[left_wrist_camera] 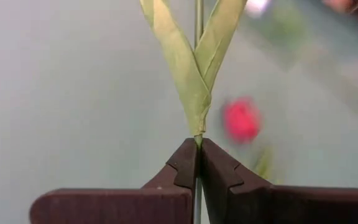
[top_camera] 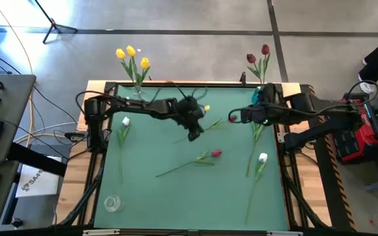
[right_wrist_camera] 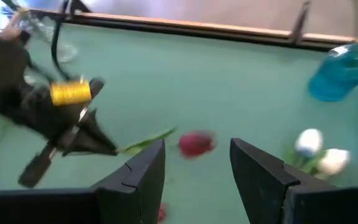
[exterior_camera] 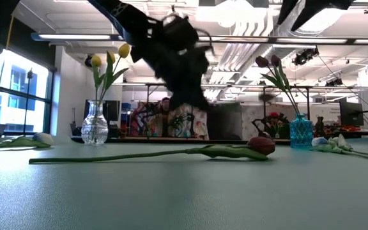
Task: Sort flowers into vase by color
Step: Put the top red tulip into the blue vase
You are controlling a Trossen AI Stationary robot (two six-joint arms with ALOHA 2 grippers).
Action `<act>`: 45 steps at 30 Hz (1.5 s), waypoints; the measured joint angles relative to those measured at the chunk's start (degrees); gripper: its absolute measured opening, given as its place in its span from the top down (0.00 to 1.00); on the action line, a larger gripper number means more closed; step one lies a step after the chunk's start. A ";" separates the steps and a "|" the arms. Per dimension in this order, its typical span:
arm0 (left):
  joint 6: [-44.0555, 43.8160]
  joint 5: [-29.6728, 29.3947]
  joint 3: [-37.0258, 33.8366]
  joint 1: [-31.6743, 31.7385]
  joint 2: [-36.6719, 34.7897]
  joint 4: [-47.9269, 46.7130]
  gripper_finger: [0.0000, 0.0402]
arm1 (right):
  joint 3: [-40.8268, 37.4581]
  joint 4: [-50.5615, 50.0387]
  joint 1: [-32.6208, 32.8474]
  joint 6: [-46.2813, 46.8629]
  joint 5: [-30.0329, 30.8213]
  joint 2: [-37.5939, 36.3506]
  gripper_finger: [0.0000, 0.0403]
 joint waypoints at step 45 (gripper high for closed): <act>-25.36 18.46 0.11 4.43 -4.98 40.88 0.99 | -13.93 50.72 0.13 -16.59 5.63 3.11 0.90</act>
